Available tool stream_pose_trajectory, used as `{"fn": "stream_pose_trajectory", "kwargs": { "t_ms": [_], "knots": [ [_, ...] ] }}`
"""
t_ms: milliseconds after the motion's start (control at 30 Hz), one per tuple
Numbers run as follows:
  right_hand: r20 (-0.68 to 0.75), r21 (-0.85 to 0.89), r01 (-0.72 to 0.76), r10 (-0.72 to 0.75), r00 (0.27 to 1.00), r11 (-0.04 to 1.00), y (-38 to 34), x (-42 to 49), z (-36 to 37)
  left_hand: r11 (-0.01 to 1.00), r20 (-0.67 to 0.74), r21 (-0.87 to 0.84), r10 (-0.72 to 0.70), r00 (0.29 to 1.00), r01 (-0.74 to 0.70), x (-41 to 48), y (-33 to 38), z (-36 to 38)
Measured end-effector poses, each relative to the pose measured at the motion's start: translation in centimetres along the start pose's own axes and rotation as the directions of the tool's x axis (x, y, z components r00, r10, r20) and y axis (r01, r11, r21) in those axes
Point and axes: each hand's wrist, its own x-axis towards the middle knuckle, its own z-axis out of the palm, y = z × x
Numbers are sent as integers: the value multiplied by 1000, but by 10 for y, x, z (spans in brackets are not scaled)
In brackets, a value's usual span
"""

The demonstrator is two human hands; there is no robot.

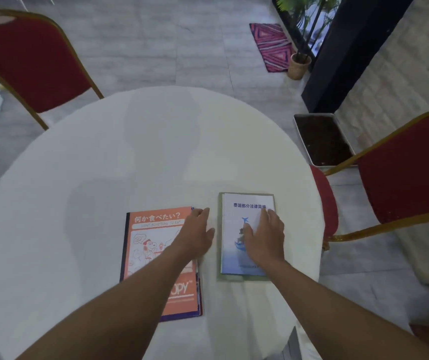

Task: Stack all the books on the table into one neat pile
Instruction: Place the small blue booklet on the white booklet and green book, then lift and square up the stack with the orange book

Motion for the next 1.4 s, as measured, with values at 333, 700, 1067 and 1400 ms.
{"fn": "stream_pose_trajectory", "kwargs": {
  "t_ms": [333, 700, 1067, 1400],
  "knots": [
    [295, 80, 226, -239, 925, 971, -79, -27, 58, 908, -233, 164, -344, 910, 385, -45, -90, -36],
    [404, -88, 55, -15, 915, 995, -92, -45, 100, 812, -178, -95, -583, 793, 576, -83, -139, -20],
    [439, 167, -198, 107, 892, 966, -94, -37, 102, 346, 144, -790, -697, 702, 506, -76, -130, -44],
    [395, 629, -123, -180, 901, 768, -143, -39, 68, 455, -166, -873, -618, 768, 177, -87, -111, -95]
  ]
}}
